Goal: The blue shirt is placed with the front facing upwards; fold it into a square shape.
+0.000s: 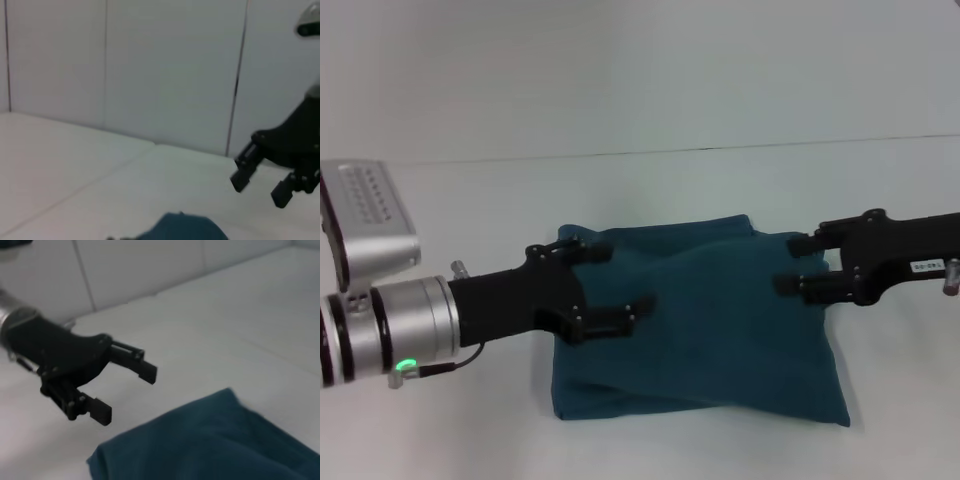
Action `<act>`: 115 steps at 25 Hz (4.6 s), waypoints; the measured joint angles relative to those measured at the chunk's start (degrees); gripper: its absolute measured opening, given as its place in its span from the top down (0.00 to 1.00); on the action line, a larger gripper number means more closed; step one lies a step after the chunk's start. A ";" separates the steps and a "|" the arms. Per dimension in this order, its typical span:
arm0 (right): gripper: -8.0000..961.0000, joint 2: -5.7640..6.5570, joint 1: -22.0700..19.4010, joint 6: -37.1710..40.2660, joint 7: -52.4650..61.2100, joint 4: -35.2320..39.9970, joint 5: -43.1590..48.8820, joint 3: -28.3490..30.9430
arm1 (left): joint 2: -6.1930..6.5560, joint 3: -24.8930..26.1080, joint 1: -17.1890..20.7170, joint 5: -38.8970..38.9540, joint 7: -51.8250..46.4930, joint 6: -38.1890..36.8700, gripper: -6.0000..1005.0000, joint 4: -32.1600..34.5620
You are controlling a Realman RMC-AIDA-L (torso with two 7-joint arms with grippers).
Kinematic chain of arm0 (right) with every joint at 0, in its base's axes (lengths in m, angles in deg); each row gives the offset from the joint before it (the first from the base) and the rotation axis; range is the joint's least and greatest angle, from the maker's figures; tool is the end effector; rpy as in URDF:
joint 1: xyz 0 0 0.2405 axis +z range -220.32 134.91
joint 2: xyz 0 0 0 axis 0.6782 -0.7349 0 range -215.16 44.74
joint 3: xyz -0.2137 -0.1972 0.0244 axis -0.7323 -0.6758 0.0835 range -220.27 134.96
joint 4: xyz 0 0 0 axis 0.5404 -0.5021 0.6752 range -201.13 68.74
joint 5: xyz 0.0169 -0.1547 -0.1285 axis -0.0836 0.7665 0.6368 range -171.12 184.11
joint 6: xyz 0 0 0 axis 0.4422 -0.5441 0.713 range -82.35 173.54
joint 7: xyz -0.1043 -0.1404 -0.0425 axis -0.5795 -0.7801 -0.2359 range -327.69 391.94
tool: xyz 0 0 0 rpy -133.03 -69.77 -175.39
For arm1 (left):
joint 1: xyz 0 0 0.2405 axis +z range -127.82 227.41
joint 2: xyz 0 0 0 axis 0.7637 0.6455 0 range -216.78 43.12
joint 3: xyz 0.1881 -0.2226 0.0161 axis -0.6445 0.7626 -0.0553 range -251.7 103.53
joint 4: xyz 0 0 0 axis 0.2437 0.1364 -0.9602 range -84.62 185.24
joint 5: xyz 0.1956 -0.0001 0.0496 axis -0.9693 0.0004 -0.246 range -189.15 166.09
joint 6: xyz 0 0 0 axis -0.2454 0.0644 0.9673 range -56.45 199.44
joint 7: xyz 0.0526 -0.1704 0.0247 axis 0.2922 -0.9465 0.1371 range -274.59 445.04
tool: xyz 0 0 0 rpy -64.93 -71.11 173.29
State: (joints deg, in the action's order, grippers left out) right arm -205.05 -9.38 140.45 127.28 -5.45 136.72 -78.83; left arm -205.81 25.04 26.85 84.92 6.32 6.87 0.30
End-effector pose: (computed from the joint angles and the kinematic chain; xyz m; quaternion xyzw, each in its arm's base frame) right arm 0.2577 0.3767 0.0039 -0.9577 0.2071 0.1145 0.1638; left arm -0.2163 0.3611 -0.0893 -0.9429 -0.1388 -0.2462 0.1763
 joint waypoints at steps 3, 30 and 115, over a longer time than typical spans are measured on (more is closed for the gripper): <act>0.50 0.00 0.03 -0.20 1.48 1.67 0.04 -2.96 | 0.12 3.81 -2.18 -6.55 -5.31 -2.64 0.13 -0.12; 0.03 -0.30 -0.85 -9.24 2.37 0.61 -0.43 -12.85 | -0.71 10.13 -6.47 -15.58 -7.69 -5.69 0.13 0.53; 0.04 0.04 -5.83 -16.30 -2.57 -2.57 -11.87 -12.85 | -4.94 18.18 -1.53 -15.27 -3.22 -6.57 0.13 -1.36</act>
State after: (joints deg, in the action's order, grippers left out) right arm -205.00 -15.21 124.14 124.71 -8.02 124.85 -91.68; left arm -210.76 43.22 25.32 69.65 3.11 0.30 -1.06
